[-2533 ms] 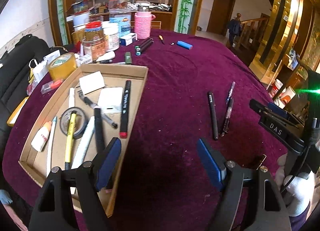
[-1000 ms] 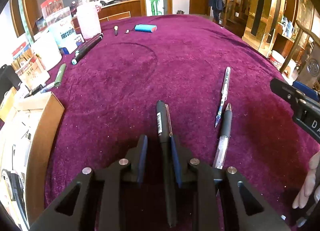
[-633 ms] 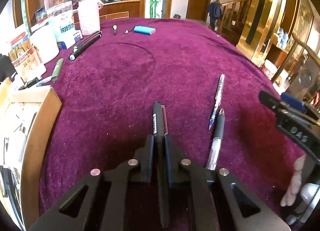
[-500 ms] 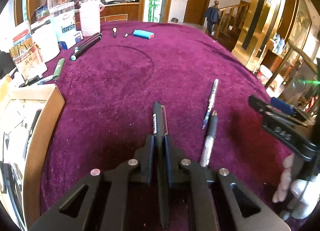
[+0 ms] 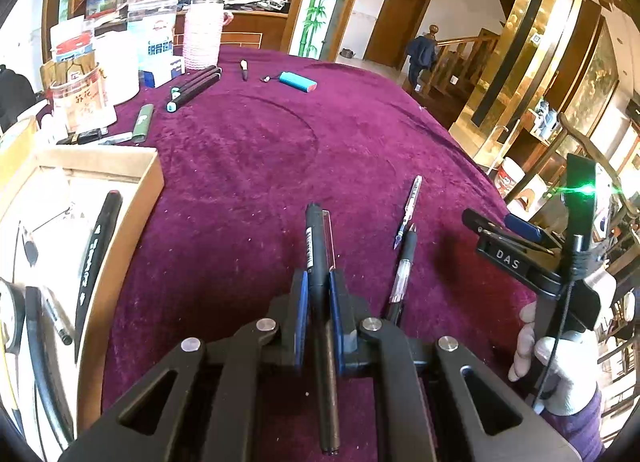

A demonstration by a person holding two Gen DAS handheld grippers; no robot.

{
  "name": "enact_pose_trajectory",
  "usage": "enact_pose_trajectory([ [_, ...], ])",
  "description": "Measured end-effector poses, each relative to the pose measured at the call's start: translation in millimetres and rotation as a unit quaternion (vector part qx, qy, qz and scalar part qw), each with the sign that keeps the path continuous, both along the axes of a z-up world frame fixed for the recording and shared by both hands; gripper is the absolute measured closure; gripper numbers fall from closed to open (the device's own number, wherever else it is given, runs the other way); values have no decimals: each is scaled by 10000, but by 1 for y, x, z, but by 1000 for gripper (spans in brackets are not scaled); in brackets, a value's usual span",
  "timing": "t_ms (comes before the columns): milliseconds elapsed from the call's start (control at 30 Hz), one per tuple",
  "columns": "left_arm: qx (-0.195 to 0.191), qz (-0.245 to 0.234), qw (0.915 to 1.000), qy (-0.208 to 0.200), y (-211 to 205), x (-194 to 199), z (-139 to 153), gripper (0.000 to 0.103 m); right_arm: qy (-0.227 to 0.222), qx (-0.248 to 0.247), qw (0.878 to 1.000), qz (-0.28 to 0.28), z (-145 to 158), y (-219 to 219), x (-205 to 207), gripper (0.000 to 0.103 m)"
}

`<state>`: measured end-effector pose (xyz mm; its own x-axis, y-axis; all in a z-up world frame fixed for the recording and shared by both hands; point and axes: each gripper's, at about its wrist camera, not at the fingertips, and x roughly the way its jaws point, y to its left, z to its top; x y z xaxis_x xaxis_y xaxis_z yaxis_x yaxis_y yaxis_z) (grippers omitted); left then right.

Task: Organize rigid objects
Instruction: 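Grasp the clear black gel pen with the right tool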

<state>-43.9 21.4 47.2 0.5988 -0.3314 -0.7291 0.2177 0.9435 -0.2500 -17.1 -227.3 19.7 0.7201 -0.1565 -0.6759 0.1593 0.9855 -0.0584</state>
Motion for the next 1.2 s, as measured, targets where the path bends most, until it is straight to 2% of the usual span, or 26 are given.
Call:
enact_pose_trajectory([
  [167, -126, 25, 9999, -19, 9, -11, 4, 93, 35, -25, 10000, -9, -1, 0, 2, 25],
  [267, -394, 13, 9992, 36, 17, -19, 9, 93, 81, 51, 10000, -3, -3, -2, 3, 25],
  [567, -777, -56, 9968, -166, 39, -53, 31, 92, 487, 797, 9956, -17, -10, -19, 12, 25],
  [700, -884, -9, 9959, -209, 56, -63, 30, 92, 729, 1452, 9853, 523, 2, -3, 14, 25],
  [833, -1044, 129, 9942, -230, 79, -71, 30, 92, 1220, 1729, 9736, 860, -1, 29, 22, 26],
  [967, -1043, 283, 9936, -329, 100, -82, 30, 92, 1529, 1551, 9710, 982, -10, 62, 21, 31],
  [1167, -1220, 494, 9910, -244, 129, -89, 22, 92, 1625, 724, 9814, 725, -17, 98, 17, 32],
  [1200, -1246, 524, 9906, -232, 133, -90, 21, 92, 1628, 593, 9826, 673, -17, 102, 16, 35],
])
